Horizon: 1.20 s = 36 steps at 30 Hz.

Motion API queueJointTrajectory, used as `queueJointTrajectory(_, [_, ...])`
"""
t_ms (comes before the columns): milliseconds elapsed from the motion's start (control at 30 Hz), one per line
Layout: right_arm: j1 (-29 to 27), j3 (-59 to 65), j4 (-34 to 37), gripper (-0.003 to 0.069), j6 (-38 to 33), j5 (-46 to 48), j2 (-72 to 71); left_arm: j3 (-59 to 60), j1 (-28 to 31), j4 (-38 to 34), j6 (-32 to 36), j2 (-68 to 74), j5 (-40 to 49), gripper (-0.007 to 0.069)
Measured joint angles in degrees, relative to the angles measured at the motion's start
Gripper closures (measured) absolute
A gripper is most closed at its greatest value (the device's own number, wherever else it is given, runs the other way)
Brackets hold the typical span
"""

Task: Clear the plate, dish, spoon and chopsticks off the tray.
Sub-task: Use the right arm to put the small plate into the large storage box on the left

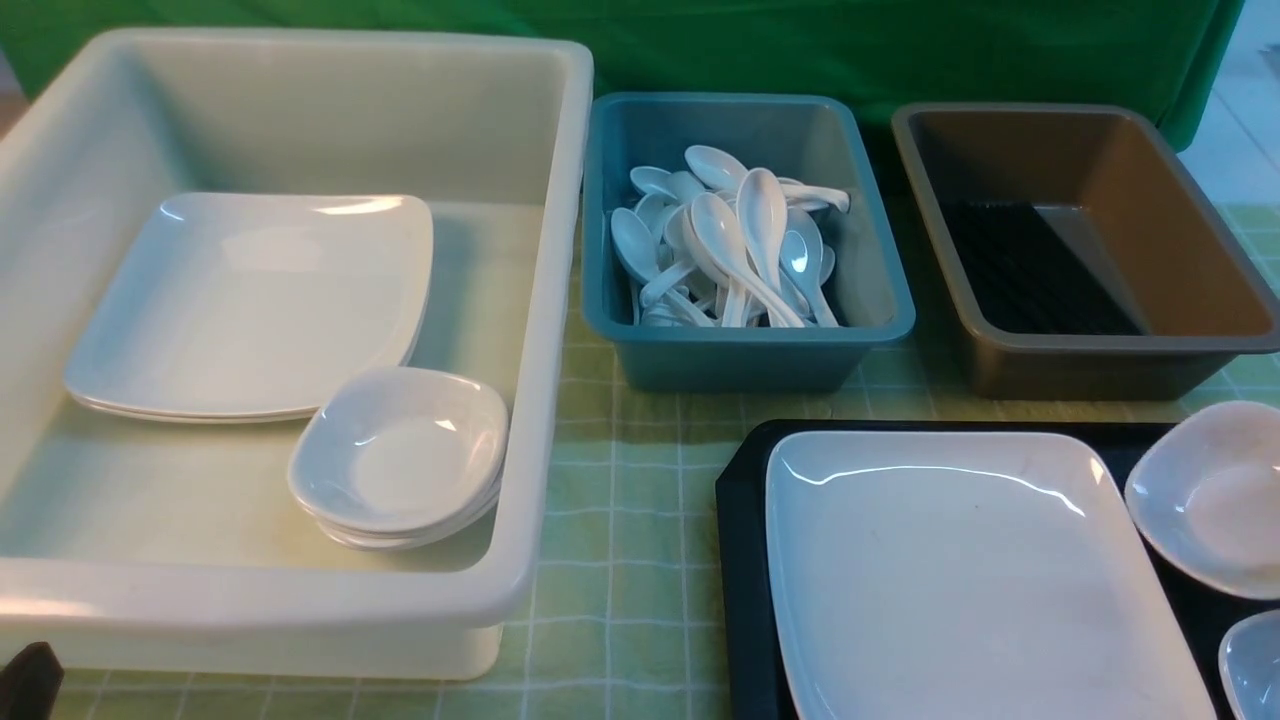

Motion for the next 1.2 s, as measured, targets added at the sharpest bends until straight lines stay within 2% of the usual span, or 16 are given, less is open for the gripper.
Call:
queueJointTrajectory(500, [0.0, 0.1, -0.5, 0.0632, -3.9, 3.4, -8.5, 0.0, 0.0, 0.0, 0.0, 0.0, 0.0, 0.04])
queueJointTrajectory(633, [-0.1, -1.1, 1.9, 0.0632, -4.5, 5.9, -13.3, 0.0, 0.0, 0.0, 0.0, 0.0, 0.0, 0.04])
queueJointTrajectory(700, [-0.1, -2.9, 5.8, 0.0632, -6.0, 7.7, -15.8, 0.0, 0.0, 0.0, 0.0, 0.0, 0.0, 0.04])
queueJointTrajectory(767, [-0.2, -5.3, 12.7, 0.0632, -8.5, 9.5, -18.2, 0.0, 0.0, 0.0, 0.0, 0.0, 0.0, 0.04])
queueJointTrajectory(800, [-0.2, -5.5, 13.5, 0.0632, -8.8, 9.7, -18.5, 0.0, 0.0, 0.0, 0.0, 0.0, 0.0, 0.04])
queueJointTrajectory(833, [0.3, -8.3, 21.9, 0.0632, -11.8, 11.2, -20.5, 0.0, 0.0, 0.0, 0.0, 0.0, 0.0, 0.04])
queueJointTrajectory(900, [1.7, -10.8, 28.2, 0.0632, -14.3, 12.0, -21.5, 0.0, 0.0, 0.0, 0.0, 0.0, 0.0, 0.04])
queueJointTrajectory(967, [7.0, -15.1, 34.7, 0.0632, -16.5, 12.5, -21.7, 0.0, 0.0, 0.0, 0.0, 0.0, 0.0, 0.04])
queueJointTrajectory(1033, [14.5, -18.7, 36.9, 0.0632, -17.3, 12.0, -20.7, 0.0, 0.0, 0.0, 0.0, 0.0, 0.0, 0.04])
queueJointTrajectory(1067, [15.3, -19.0, 36.9, 0.0632, -17.3, 11.8, -20.6, 0.0, 0.0, 0.0, 0.0, 0.0, 0.0, 0.04])
queueJointTrajectory(1200, [35.5, -24.8, 37.2, 0.0632, -17.7, 6.4, -13.1, 0.0, 0.0, 0.0, 0.0, 0.0, 0.0, 0.04])
